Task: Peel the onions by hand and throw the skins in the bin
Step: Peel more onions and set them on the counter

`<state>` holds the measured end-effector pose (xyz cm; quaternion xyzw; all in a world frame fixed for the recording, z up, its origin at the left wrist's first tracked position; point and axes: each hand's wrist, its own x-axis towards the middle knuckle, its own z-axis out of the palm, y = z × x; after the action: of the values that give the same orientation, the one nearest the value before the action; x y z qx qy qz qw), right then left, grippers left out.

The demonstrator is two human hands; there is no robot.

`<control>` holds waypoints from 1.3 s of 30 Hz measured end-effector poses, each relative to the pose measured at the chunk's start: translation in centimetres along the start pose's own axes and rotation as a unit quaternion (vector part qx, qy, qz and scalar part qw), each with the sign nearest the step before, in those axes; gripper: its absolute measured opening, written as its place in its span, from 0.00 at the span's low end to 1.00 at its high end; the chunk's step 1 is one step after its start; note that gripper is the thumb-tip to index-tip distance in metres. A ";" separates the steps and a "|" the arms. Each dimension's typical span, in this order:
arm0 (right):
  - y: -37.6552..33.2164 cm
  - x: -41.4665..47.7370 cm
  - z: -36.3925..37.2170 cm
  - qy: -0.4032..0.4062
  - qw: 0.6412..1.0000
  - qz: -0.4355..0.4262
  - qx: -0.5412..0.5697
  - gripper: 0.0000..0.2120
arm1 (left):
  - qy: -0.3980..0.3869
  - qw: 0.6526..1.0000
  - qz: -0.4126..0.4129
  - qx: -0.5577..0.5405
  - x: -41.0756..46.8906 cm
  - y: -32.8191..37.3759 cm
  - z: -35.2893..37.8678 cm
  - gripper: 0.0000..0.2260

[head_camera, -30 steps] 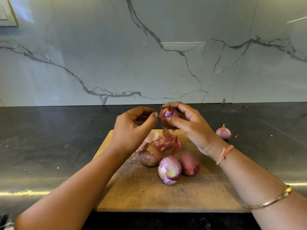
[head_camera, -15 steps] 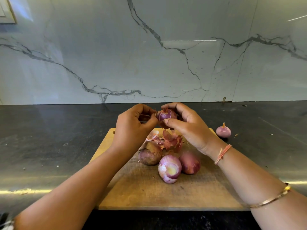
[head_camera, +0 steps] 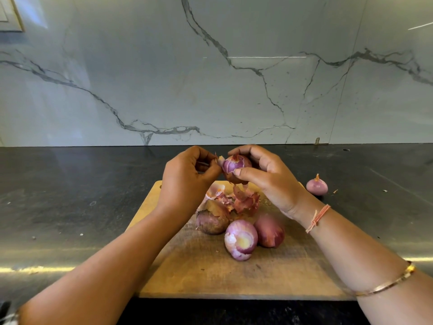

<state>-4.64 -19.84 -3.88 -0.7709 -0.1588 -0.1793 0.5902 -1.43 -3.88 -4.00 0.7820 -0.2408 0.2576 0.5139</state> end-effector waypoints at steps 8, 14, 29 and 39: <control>-0.2 0.0 -0.2 -0.003 0.997 -0.018 0.074 0.12 | 0.021 0.998 -0.062 0.016 0.5 -0.5 -0.5 0.04; -0.3 0.1 -0.7 0.014 0.995 -0.012 0.097 0.14 | -0.017 0.998 -0.064 0.011 0.4 -0.1 -0.7 0.05; -0.4 -0.4 -0.1 -0.013 0.999 -0.010 0.039 0.16 | -0.101 0.987 -0.068 -0.100 -0.3 0.7 -0.4 0.04; 0.1 -0.4 -0.2 -0.018 0.998 -0.032 -0.054 0.19 | -0.092 0.984 -0.108 -0.103 -0.1 0.7 -0.5 0.04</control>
<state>-4.97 -20.08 -4.10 -0.7993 -0.1845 -0.1923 0.5387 -2.08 -3.66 -3.41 0.7665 -0.2262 0.1014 0.5925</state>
